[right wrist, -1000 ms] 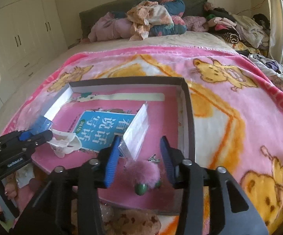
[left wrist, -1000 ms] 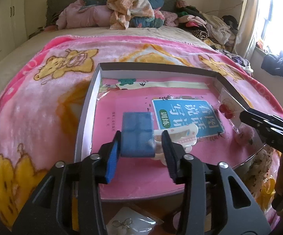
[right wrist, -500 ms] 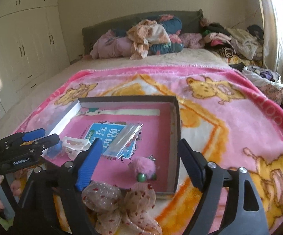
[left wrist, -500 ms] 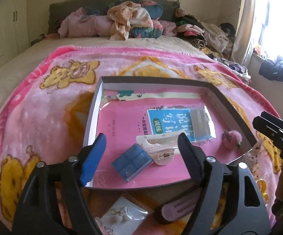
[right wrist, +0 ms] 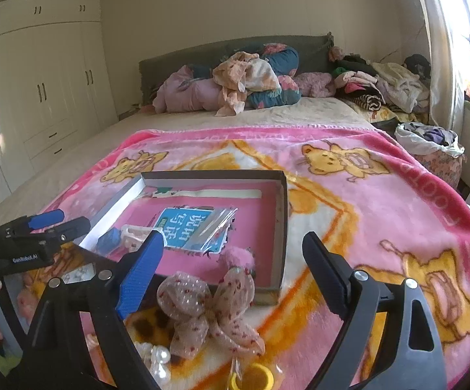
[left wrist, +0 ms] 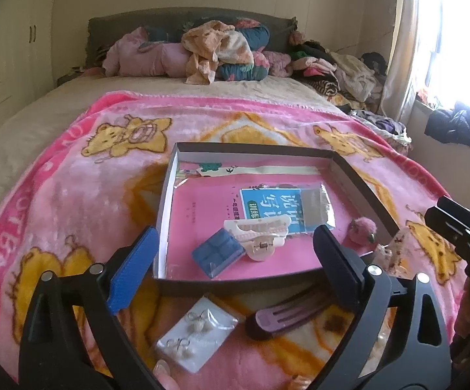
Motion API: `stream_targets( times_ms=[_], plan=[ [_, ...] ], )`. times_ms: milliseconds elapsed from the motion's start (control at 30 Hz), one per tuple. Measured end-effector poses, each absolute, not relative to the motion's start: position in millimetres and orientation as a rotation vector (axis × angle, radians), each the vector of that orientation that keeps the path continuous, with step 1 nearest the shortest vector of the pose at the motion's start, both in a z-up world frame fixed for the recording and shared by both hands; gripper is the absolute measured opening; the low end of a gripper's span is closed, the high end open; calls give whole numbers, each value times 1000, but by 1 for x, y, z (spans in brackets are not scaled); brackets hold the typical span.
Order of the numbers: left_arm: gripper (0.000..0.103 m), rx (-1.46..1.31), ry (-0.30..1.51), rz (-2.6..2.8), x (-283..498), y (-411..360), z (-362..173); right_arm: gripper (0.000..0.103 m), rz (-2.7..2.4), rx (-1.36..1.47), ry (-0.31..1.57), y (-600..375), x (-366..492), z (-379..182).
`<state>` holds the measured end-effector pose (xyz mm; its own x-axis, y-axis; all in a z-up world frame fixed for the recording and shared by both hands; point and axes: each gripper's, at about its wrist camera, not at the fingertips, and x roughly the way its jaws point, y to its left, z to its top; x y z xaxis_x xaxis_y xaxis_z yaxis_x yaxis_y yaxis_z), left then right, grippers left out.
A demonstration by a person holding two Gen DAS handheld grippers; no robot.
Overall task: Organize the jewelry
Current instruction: 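Move the right tool to the polka-dot bow while the left tool approaches the orange spiral hair tie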
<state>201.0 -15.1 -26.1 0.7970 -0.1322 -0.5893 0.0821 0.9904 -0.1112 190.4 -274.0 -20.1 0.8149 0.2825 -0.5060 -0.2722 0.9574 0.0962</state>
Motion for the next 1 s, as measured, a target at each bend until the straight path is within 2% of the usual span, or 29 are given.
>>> stream_targets(
  times_ms=[533,1000],
  plan=[
    [91,-97,608,-99,158,-5,-23,85,321,-54,498,-265,141,-15],
    [91,-42,634,-143,124,-13,-39,85,338,-56,550,-260,127,-38]
  ],
)
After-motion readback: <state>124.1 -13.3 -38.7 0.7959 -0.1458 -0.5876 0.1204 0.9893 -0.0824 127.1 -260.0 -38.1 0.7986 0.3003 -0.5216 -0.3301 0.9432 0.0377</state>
